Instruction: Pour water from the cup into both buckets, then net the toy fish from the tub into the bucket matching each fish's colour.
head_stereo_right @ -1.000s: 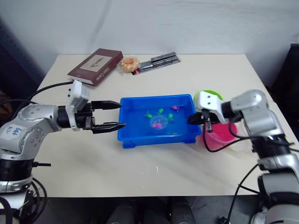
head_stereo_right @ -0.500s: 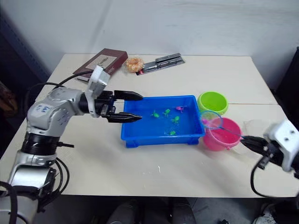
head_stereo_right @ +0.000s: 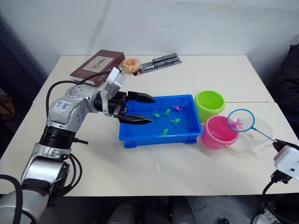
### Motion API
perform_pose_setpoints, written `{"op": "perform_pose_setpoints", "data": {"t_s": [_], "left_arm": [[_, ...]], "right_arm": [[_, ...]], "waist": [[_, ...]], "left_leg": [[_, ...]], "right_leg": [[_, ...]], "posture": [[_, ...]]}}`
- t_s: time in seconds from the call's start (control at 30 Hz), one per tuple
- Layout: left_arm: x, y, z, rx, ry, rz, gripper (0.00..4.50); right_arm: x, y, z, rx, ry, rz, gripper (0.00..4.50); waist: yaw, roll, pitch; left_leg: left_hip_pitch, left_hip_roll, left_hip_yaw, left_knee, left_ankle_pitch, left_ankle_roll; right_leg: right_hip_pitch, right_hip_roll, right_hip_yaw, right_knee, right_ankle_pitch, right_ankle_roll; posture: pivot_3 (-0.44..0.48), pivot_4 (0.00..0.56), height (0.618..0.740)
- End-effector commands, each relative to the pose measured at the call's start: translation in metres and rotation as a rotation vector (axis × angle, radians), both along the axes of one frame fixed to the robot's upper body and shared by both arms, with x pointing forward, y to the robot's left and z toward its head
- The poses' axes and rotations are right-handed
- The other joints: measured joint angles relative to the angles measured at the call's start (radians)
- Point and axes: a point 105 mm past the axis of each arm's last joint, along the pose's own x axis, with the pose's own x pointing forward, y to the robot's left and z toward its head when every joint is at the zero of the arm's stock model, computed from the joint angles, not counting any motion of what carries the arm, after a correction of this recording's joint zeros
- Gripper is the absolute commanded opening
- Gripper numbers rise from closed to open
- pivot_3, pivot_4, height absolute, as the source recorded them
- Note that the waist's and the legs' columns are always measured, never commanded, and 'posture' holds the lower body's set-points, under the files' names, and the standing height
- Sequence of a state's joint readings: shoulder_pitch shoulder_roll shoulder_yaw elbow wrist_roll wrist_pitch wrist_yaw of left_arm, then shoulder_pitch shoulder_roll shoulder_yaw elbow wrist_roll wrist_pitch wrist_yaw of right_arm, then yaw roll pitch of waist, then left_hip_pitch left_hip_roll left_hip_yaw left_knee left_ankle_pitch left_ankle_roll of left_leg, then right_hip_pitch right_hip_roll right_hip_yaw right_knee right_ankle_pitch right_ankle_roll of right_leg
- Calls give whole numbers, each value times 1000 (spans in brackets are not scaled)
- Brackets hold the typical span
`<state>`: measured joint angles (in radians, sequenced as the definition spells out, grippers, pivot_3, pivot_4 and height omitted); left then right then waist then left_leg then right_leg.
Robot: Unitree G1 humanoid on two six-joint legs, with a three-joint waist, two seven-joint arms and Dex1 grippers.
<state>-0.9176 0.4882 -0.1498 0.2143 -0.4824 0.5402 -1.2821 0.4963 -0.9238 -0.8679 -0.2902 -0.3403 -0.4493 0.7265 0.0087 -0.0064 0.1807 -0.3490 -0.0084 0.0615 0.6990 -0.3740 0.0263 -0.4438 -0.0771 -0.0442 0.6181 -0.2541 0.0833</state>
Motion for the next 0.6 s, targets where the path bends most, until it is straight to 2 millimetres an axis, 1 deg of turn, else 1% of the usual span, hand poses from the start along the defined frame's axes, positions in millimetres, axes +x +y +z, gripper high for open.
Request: {"op": "perform_pose_setpoints", "data": {"t_s": [0.03, 0.07, 0.17, 0.2, 0.27, 0.3, 0.37, 0.43, 0.5, 0.53, 0.57, 0.6], "left_arm": [[1, 2, 12, -14, -56, 3, 4489], [2, 2, 13, -13, -63, 10, 4489], [5, 4, 15, -15, -74, 25, 4489], [5, 5, 15, -15, -75, 26, 4489], [5, 6, 15, -14, -76, 28, 4489], [5, 6, 14, -13, -78, 30, 4489], [5, 7, 14, -14, -81, 37, 4489], [5, 7, 15, -16, -83, 41, 4489], [5, 8, 16, -18, -85, 43, 4489], [6, 8, 16, -18, -86, 46, 4489], [6, 9, 15, -17, -87, 49, 4489], [6, 9, 15, -17, -87, 51, 4489]], "right_arm": [[5, 3, 0, -260, -37, 118, 0], [8, 5, 1, -308, -58, 147, 0], [15, -2, 16, -395, -129, 157, 0], [16, 0, 16, -403, -131, 172, 0], [15, 7, 5, -446, -84, 241, 0], [15, 7, 7, -455, -91, 254, 0], [19, 3, 17, -463, -130, 234, 0], [20, 13, 11, -484, -99, 294, 0], [22, 9, 15, -508, -102, 285, 0], [25, 1, 23, -502, -126, 238, 0], [27, -1, 26, -506, -135, 230, 0], [27, 3, 22, -503, -121, 255, 0]], "waist": [[-1, -1, 0], [-1, -1, 0], [-2, -1, 0], [-2, -1, 0], [-2, -1, 0], [-2, -1, 0], [-5, -1, 0], [-8, -1, 0], [-9, -1, 0], [-9, -1, 0], [-10, -1, 0], [-10, -1, 0]], "left_leg": [[0, 0, 0, 0, 0, 0], [0, 1, -1, 0, 0, 0], [-1, 1, -1, 0, 0, -1], [-1, 1, -1, 0, 0, -1], [-1, 0, -1, 0, 1, 0], [-1, 1, -2, 0, 1, 0], [-2, 1, -2, 0, 1, 0], [-2, 1, -1, 0, 1, 0], [-2, 1, -2, 0, 1, 0], [-2, 1, -2, 0, 1, 0], [-2, 1, -2, 0, 1, 0], [-2, 1, -1, 0, 1, 0]], "right_leg": [[0, 0, 0, 0, 0, 0], [0, 0, -1, 0, 0, 0], [0, 0, -1, 0, 0, 0], [0, 0, -1, 0, 0, 0], [0, 0, -1, 0, 0, 0], [0, 0, -1, 0, 0, 0], [0, 0, -1, 0, 0, 0], [0, 0, -1, 0, 0, 0], [0, 0, -1, 0, 0, 0], [0, 0, -1, 0, 0, 0], [0, 0, -1, 0, 0, 0], [0, 0, -1, 0, 0, 0]], "posture": [[0, 150, 740], [0, 150, 740], [0, 150, 740], [0, 150, 740], [0, 150, 740], [0, 150, 740], [0, 150, 740], [0, 150, 740], [0, 150, 740], [0, 150, 740], [0, 150, 740], [0, 150, 740]]}}
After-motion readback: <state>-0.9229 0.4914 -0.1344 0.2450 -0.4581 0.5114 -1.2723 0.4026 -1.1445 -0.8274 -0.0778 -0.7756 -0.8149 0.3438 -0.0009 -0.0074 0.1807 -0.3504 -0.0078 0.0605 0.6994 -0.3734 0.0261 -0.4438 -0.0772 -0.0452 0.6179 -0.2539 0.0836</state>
